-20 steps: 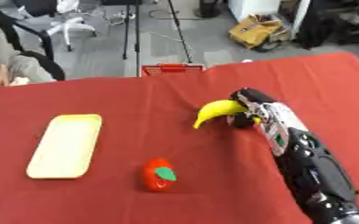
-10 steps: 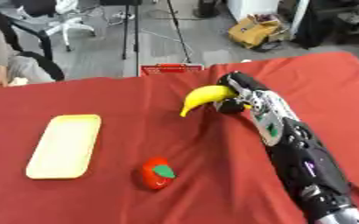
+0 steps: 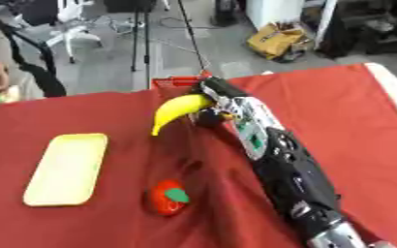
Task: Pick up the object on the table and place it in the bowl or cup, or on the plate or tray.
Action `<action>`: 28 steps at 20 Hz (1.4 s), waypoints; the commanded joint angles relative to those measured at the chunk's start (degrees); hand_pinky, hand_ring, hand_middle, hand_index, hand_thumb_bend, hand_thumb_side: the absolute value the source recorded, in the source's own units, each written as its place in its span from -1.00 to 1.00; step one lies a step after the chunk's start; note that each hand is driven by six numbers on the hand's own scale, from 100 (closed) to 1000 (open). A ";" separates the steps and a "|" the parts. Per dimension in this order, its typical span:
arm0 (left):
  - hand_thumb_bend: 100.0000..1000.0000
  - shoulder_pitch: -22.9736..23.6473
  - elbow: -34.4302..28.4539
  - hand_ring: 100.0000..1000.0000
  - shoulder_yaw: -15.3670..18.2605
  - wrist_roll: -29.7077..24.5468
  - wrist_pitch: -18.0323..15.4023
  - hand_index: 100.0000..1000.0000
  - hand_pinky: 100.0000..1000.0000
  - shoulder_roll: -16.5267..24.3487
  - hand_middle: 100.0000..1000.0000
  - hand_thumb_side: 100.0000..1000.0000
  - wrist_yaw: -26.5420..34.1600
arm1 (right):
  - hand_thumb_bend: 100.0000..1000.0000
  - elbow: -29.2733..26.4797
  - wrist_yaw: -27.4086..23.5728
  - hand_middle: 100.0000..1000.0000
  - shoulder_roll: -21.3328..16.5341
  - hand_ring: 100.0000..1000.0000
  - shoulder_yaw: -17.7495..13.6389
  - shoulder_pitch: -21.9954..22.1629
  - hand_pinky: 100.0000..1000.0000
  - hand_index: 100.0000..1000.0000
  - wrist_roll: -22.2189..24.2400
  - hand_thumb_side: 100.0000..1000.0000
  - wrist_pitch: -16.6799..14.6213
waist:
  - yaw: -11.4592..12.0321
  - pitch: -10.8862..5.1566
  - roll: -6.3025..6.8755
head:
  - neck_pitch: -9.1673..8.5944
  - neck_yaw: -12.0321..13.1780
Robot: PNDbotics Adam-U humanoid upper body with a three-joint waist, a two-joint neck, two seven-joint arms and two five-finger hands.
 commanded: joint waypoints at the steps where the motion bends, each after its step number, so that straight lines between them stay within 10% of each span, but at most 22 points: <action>1: 0.15 -0.53 -0.76 0.51 -0.01 -0.30 0.00 0.33 -0.06 0.69 0.42 0.78 0.04 | -0.92 0.80 2.54 -0.29 2.69 -0.39 0.35 -1.93 -0.57 -0.06 -0.15 -0.80 -0.78 | 0.52 -1.29 -0.39 | -1.19 -1.04; 28: 0.15 -0.54 -0.67 0.51 -0.33 -0.75 -0.11 0.33 -0.06 0.94 0.42 0.78 -0.23 | -1.00 -1.06 7.71 -0.22 3.82 -0.34 -0.17 -8.37 -0.54 -0.02 -3.11 -0.41 -0.30 | 1.32 -1.96 -1.59 | -2.35 -2.03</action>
